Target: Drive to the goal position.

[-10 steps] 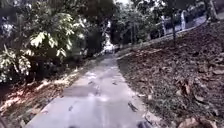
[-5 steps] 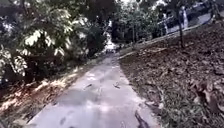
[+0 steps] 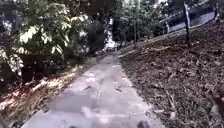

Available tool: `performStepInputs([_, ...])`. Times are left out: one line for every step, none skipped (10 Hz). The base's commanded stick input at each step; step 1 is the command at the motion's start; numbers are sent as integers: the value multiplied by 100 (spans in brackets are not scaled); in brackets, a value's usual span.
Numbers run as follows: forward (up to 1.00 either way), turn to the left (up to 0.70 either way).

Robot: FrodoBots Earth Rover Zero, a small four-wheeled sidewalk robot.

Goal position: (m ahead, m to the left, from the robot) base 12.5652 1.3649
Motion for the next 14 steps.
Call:
performStepInputs([50,0])
performStepInputs([50,0])
performStepInputs([8,0])
performStepInputs([0,0])
performStepInputs([0,0])
performStepInputs([0,0])
performStepInputs([0,0])
performStepInputs([0,0])
performStepInputs([0,0])
performStepInputs([0,0])
performStepInputs([0,0])
performStepInputs([0,0])
performStepInputs([1,0])
performStepInputs([40,0])
